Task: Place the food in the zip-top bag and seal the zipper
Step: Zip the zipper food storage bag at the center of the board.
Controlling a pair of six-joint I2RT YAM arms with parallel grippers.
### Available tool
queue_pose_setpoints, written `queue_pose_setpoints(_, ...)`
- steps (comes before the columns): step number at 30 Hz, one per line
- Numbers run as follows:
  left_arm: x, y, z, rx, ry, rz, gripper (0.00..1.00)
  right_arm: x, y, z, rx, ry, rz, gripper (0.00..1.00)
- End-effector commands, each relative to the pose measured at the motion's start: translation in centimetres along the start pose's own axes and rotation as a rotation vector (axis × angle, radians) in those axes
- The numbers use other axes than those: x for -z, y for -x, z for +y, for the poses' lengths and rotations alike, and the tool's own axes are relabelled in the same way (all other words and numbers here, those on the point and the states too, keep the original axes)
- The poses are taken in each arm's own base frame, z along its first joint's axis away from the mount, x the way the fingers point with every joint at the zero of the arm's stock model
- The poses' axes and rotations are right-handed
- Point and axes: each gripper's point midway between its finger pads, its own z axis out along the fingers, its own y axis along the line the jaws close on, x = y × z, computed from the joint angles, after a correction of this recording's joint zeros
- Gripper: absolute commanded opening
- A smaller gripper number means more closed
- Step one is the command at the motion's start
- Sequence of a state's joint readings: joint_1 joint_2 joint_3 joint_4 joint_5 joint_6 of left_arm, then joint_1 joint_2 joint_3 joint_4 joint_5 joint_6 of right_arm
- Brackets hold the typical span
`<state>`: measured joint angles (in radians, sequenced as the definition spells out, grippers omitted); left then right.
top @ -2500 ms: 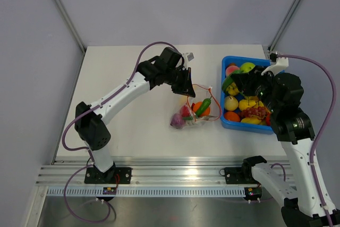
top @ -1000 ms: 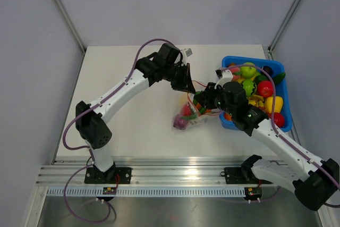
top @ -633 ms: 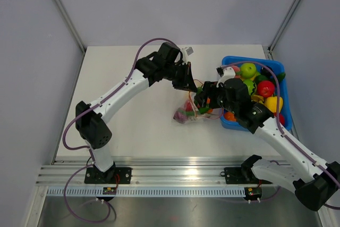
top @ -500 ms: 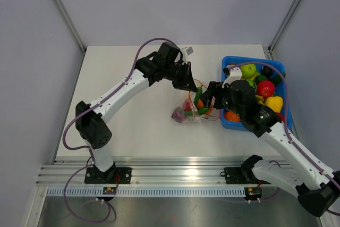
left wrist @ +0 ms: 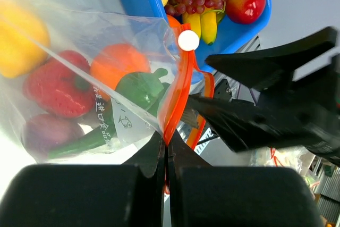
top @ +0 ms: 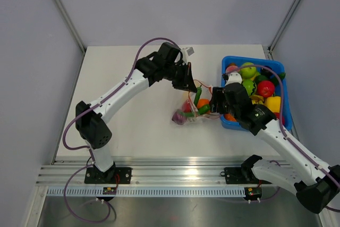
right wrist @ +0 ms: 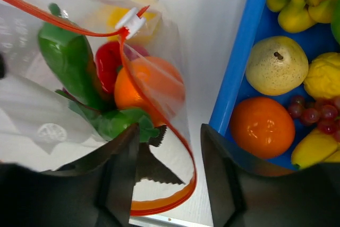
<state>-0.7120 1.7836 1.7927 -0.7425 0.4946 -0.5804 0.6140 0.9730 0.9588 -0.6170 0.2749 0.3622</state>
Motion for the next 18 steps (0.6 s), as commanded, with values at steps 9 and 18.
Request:
queue_pose_setpoints(9, 2.4, 1.8, 0.0, -0.192, 0.018, -0.032, 0.11, -1.8, 0.8, 2.6, -0.151, 0.071, -0.016, 0.00)
queue_pose_setpoints(18, 6.9, 4.0, 2.0, -0.300, 0.211, -0.143, 0.62, -2.6, 3.4, 8.7, -0.530, 0.280, -0.030, 0.00)
